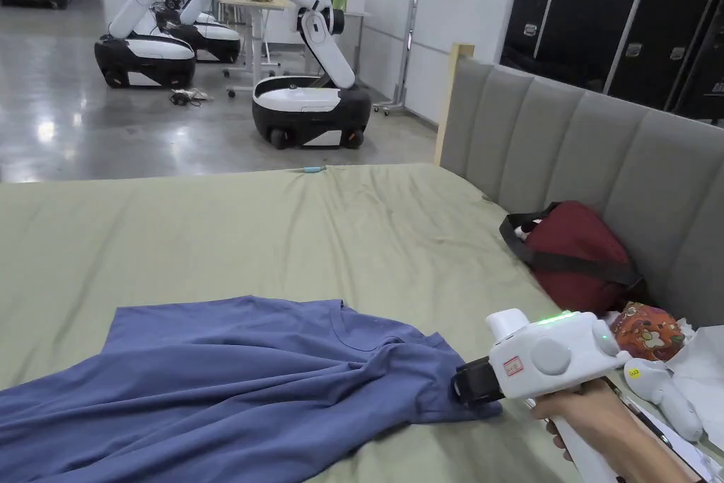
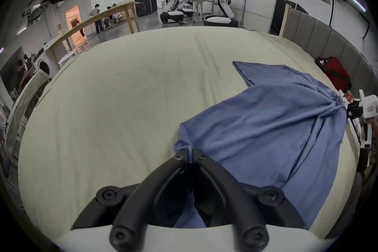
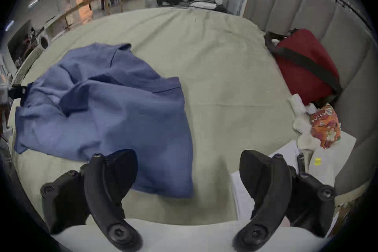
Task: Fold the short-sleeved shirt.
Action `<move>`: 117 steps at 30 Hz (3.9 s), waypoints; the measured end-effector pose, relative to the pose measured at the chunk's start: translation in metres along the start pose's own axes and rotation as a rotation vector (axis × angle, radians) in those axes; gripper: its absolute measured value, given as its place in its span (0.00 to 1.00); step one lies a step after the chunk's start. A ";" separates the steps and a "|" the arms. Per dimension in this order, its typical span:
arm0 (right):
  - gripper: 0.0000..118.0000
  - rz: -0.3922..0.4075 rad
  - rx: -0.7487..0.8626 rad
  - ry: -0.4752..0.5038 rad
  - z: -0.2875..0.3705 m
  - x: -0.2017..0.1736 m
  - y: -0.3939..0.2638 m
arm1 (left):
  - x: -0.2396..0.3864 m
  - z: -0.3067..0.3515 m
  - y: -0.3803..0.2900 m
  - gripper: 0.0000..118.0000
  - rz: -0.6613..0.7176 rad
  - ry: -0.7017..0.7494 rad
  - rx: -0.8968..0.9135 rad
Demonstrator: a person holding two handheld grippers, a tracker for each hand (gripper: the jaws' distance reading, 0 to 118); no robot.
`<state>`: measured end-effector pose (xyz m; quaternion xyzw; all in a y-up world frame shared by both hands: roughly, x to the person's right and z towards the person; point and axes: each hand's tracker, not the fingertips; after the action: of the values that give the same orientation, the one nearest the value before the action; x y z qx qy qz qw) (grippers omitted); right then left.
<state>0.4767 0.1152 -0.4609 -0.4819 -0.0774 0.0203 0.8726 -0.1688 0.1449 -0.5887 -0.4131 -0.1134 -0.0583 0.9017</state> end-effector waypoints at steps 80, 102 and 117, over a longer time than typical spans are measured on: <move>0.05 -0.020 0.907 0.128 0.145 -0.189 0.338 | -0.056 0.097 0.237 0.02 0.016 0.042 0.656; 0.05 0.058 0.825 0.192 0.225 -0.153 0.091 | -0.049 0.202 0.013 0.02 -0.001 -0.075 0.549; 0.05 0.230 0.267 0.117 0.159 -0.145 -0.095 | -0.073 0.167 -0.172 0.02 0.029 -0.123 0.174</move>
<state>0.3049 0.1819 -0.3146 -0.3679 0.0323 0.1019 0.9237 -0.2995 0.1599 -0.3755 -0.3375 -0.1672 -0.0097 0.9263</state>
